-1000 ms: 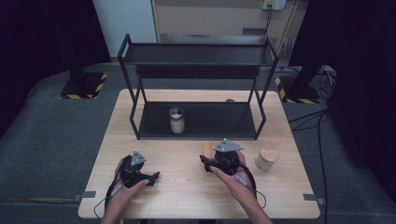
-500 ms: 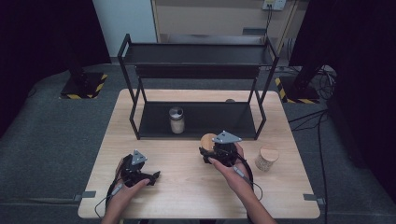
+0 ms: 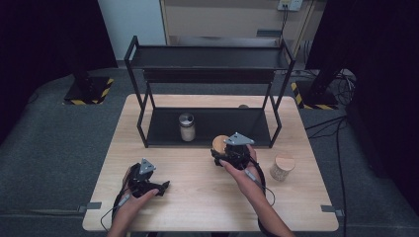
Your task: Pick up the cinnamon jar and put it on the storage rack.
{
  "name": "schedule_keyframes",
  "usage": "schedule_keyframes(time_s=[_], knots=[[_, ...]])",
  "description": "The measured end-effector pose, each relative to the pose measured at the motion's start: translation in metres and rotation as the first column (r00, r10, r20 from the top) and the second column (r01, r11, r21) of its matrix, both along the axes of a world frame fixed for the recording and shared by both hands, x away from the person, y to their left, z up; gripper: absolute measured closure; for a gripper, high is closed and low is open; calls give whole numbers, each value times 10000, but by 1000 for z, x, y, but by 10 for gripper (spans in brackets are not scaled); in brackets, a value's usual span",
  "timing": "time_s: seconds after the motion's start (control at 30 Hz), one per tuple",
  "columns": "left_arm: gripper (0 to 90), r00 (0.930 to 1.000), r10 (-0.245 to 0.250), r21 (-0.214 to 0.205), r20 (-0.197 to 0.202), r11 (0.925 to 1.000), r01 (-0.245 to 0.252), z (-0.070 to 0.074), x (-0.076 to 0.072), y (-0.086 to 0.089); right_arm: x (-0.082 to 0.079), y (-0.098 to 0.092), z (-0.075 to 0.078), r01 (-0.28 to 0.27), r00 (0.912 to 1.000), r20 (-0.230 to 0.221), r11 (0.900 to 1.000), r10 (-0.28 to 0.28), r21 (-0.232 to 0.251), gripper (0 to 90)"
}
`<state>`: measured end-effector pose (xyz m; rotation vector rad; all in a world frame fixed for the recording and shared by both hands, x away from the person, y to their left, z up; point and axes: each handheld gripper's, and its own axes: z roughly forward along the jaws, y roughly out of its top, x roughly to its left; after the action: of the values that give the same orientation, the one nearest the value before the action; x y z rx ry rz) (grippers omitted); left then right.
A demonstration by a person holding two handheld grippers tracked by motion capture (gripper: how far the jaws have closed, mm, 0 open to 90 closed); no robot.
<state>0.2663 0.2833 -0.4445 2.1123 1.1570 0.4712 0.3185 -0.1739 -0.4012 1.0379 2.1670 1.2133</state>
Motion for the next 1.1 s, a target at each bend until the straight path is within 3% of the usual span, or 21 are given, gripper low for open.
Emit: schedule_keyframes(time_s=[1.1], knots=[[0, 10000, 3, -3, -2, 10000, -3, 0, 0, 0, 42, 22, 1, 796, 9966, 223, 9967, -799, 145, 257]])
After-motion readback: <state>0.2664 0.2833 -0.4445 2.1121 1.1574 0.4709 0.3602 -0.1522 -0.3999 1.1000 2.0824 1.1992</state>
